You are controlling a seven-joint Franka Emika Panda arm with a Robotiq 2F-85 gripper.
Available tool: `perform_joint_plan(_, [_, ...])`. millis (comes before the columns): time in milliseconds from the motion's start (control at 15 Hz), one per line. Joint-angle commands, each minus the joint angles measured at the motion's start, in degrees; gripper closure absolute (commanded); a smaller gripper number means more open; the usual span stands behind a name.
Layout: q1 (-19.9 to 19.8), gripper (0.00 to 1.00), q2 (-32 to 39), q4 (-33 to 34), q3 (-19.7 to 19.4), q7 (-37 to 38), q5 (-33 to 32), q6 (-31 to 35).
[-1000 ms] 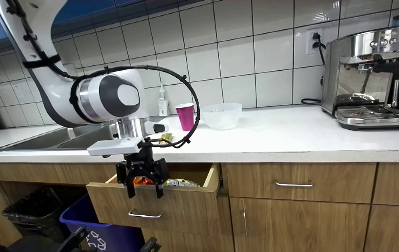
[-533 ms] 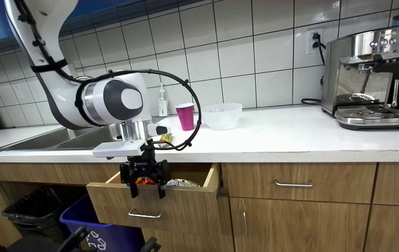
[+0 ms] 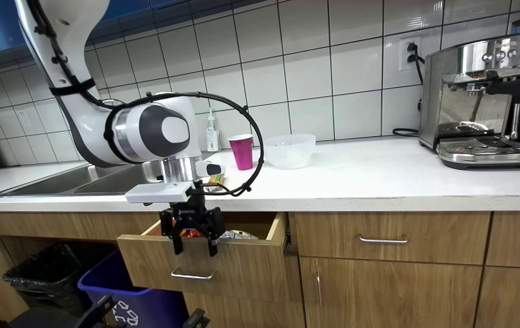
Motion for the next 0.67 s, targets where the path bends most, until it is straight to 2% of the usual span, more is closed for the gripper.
perform_joint_plan(0, [-0.6,0.00,1.8,4.0,0.9,-1.2,1.4,-0.6])
perform_joint_plan(600, [-0.8,0.00,6.2,9.9,1.5,-2.4,1.9,-0.3])
